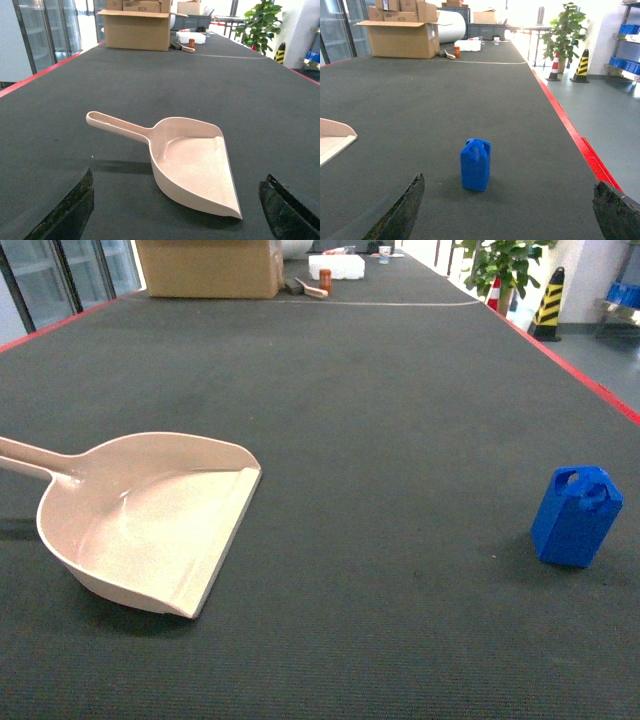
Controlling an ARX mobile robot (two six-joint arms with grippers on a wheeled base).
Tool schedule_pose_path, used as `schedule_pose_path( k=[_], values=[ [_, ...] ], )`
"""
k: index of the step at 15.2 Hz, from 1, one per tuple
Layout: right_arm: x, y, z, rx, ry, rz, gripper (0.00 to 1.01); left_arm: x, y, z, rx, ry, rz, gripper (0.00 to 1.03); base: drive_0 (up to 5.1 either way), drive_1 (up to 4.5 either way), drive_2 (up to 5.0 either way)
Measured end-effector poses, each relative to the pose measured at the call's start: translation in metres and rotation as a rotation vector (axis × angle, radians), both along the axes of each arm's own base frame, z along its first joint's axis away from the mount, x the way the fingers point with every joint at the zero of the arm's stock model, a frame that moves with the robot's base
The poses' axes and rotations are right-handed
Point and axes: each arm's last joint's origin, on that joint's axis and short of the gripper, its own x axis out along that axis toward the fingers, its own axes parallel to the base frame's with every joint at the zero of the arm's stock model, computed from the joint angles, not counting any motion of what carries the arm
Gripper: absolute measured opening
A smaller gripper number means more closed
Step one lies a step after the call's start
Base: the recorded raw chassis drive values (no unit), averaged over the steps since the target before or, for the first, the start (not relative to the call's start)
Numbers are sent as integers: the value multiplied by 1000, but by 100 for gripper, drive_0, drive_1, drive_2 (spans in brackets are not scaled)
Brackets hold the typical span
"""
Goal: Place part in tray to right shelf
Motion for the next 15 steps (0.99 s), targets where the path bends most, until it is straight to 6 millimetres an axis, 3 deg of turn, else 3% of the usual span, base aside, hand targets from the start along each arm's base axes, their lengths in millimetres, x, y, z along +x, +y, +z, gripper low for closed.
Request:
schedule_pose_path(
  k=[15],
  values=[
    [0, 0, 0, 0, 0, 0, 98, 0, 0, 0, 0, 0, 0, 98, 0, 0, 0]
  ],
)
